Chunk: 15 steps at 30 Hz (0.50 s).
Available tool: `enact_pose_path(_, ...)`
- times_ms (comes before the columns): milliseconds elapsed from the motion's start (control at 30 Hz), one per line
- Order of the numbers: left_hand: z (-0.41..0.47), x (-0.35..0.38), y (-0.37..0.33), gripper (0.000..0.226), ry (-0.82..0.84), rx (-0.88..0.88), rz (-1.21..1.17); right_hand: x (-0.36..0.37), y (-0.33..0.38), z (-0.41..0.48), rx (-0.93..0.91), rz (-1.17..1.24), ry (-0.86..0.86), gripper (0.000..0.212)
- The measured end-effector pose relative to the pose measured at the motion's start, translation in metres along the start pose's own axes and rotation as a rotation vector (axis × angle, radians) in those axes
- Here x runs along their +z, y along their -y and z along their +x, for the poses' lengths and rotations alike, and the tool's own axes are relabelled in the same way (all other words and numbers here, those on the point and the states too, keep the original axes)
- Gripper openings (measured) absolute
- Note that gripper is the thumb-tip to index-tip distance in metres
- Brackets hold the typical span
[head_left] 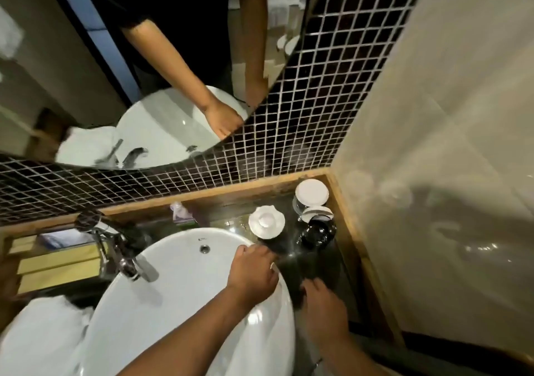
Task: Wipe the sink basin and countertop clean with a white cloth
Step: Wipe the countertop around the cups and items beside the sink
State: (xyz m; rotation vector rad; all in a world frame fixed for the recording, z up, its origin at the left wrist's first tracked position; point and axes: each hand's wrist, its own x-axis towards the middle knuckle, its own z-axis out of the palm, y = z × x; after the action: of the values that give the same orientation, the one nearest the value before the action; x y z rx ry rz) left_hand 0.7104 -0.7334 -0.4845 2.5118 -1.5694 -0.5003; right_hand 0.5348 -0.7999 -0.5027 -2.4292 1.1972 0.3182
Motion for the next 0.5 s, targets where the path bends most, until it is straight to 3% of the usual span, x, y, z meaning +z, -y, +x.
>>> enact_pose_path(167,-0.028,0.025,-0.049,0.043,0.053,0.168,0.032,0.019,-0.048,-0.04,0.097,0.02,-0.053,0.045)
enact_pose_path(300,-0.041,0.051,-0.073,0.051,0.098,0.284,-0.006,0.037,-0.075,-0.047,0.05,0.073,-0.064,0.058)
enact_pose_path(500,-0.042,0.072,-0.094,0.07,0.251,0.25,0.108,0.055,-0.087,-0.044,-0.032,0.116,-0.058,0.067)
